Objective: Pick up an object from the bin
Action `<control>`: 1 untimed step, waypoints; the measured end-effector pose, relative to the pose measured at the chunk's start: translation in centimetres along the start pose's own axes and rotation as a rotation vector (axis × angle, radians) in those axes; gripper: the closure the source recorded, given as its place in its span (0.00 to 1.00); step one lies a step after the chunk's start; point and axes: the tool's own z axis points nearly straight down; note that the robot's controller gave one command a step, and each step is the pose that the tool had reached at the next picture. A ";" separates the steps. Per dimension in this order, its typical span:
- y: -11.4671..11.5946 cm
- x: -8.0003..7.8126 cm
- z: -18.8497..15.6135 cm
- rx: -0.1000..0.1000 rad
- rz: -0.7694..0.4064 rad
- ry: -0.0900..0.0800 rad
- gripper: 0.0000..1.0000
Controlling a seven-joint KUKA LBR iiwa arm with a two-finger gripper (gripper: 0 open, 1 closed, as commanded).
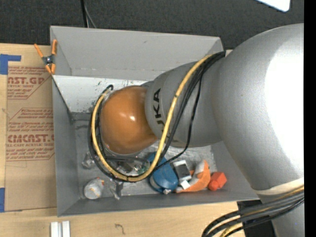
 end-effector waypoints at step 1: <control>-0.3 0.7 1.5 0.001 -0.126 -0.004 0.00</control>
Offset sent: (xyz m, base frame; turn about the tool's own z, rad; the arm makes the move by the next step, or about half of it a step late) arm -0.0041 0.0179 -0.0212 0.3006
